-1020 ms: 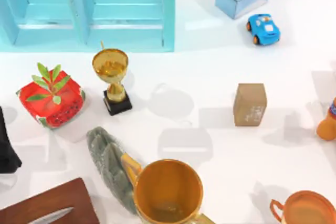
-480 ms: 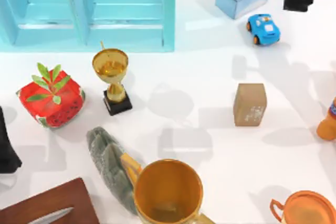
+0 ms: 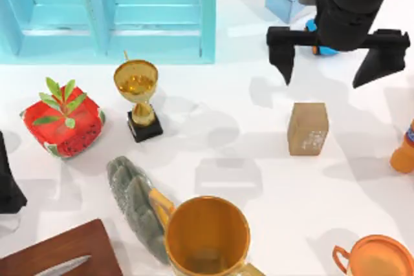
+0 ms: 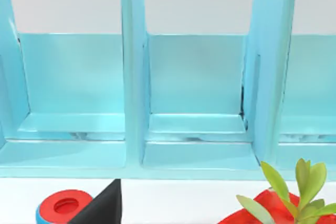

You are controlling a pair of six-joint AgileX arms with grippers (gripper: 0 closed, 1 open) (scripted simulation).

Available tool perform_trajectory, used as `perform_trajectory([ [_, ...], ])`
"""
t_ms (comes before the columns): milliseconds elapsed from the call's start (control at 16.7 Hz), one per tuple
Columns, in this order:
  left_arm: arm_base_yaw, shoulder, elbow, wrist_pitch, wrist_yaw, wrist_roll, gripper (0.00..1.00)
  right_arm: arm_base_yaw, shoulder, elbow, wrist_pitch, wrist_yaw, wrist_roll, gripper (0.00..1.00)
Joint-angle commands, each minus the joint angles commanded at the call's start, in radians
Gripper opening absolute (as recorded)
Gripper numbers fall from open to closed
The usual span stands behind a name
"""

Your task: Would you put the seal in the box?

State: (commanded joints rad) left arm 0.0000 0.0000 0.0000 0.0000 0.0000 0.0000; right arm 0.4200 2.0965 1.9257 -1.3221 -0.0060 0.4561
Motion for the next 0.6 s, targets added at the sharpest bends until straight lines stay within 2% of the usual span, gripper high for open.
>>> perform_trajectory([
  [180,0.0,0.0,0.0,0.0,0.0,0.0,1.0,0.01,0.057,0.028,-0.049,0.004,-0.008,1.0],
  [600,0.0,0.0,0.0,0.0,0.0,0.0,1.0,0.006,0.058,0.009,-0.031,0.003,-0.009,1.0],
])
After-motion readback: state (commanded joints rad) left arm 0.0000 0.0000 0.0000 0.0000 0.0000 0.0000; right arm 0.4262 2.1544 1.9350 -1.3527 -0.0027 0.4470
